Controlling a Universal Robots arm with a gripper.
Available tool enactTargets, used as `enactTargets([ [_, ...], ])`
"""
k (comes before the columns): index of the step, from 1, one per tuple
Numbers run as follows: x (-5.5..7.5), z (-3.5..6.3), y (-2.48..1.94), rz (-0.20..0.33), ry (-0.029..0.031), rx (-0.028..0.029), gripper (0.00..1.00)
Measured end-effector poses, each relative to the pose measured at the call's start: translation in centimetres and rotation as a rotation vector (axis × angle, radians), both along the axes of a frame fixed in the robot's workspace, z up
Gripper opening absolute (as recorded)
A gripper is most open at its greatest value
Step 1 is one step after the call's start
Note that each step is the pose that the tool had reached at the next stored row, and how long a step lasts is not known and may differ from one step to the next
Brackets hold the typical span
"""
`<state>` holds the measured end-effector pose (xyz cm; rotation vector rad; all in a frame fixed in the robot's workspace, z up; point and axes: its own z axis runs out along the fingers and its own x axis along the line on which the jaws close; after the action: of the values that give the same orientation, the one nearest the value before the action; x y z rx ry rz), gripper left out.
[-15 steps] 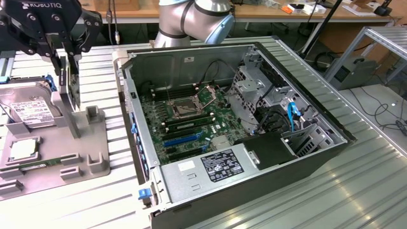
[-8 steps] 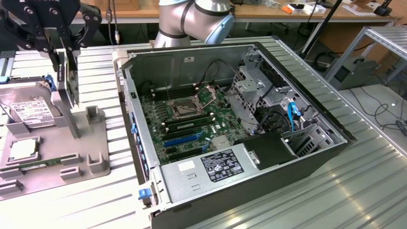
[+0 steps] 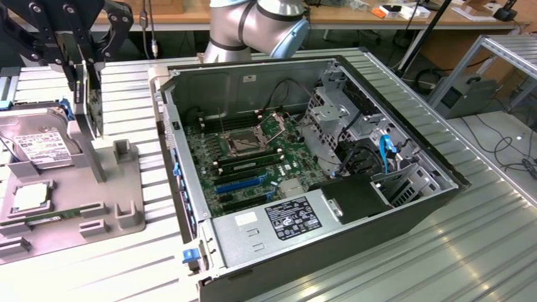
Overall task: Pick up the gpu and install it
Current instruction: 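Pick up the gpu and move the gpu toward the slot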
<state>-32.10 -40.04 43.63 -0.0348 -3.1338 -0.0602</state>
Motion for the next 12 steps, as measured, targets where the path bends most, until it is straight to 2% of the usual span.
enactTargets([
  [12, 0.28, 0.2, 0.0, 0.0, 0.0001, 0.0, 0.27],
])
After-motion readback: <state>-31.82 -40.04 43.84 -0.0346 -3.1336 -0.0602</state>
